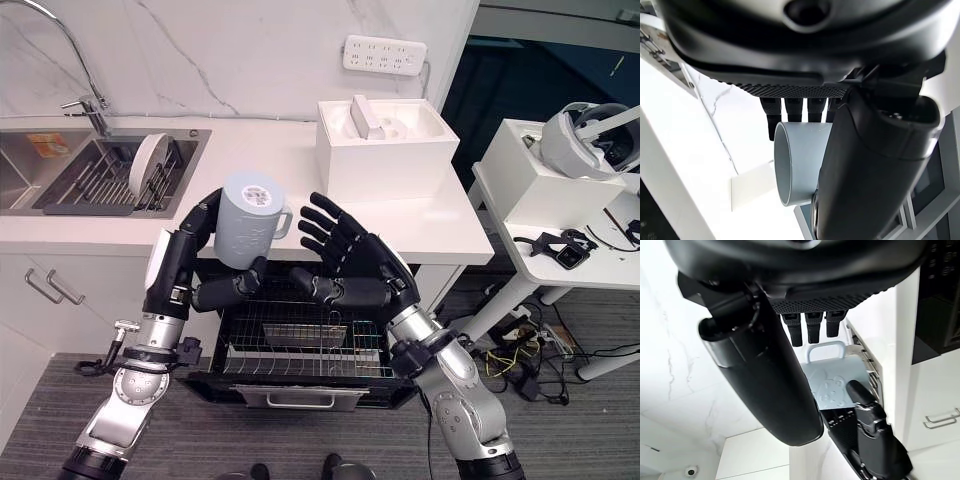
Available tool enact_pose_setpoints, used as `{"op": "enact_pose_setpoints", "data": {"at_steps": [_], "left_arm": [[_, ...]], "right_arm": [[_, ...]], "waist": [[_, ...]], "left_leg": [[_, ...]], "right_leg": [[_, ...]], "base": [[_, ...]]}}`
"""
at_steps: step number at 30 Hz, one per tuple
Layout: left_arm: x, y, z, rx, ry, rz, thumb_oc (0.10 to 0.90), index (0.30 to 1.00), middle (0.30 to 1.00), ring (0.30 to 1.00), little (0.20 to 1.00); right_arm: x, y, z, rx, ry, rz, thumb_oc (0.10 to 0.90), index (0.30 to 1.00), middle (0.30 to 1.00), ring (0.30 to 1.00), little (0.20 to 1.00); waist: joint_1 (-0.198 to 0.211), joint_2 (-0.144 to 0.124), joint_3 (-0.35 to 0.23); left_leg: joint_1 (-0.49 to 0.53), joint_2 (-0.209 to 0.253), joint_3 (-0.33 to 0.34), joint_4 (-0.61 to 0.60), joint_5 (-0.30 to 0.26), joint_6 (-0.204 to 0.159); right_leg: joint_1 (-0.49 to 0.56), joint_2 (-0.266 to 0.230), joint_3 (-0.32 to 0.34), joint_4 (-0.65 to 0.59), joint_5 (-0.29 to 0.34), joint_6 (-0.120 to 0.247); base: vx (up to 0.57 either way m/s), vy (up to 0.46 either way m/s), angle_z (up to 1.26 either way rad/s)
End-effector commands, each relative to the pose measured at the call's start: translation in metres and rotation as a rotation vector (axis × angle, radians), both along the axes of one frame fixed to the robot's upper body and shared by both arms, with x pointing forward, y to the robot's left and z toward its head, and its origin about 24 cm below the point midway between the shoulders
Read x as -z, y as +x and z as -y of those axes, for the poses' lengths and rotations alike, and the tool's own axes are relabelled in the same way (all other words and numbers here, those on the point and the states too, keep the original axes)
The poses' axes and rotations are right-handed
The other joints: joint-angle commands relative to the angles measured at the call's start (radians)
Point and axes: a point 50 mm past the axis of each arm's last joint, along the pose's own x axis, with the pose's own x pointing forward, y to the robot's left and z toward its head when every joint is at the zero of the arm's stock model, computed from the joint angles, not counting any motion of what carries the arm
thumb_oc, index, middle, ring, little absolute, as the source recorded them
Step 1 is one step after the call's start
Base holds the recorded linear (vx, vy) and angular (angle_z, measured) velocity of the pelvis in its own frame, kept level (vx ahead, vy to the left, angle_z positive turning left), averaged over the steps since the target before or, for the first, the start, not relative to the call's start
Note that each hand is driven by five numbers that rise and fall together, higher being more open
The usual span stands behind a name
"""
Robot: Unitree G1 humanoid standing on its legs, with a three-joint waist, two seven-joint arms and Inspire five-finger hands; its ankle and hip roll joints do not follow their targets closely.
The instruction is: Place the dishes in the dishwasher.
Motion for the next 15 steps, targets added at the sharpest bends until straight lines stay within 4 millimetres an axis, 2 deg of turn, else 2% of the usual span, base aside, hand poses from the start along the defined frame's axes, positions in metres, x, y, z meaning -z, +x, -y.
{"op": "enact_pose_setpoints", "data": {"at_steps": [1,15], "left_arm": [[-0.052,-0.003,0.009,0.09,-0.046,0.305,0.4,0.3,0.3,0.3,0.3],[-0.059,-0.01,0.006,0.132,-0.078,0.33,0.4,0.3,0.3,0.3,0.3]], "right_arm": [[-0.051,-0.004,0.0,0.036,0.056,0.293,0.8,0.9,0.9,0.9,0.9],[-0.055,-0.002,0.016,0.155,0.006,0.323,0.8,0.9,0.9,0.9,0.9]], "waist": [[-0.008,-0.011,-0.059],[-0.002,-0.01,-0.058]], "left_leg": [[0.068,0.065,0.062,0.039,-0.18,-0.011],[0.068,0.06,0.054,0.039,-0.18,-0.007]], "right_leg": [[0.079,-0.044,0.032,-0.025,-0.146,0.099],[0.084,-0.041,0.035,-0.025,-0.148,0.095]], "base": [[0.0,0.0,0.0],[0.0,0.0,0.0]]}}
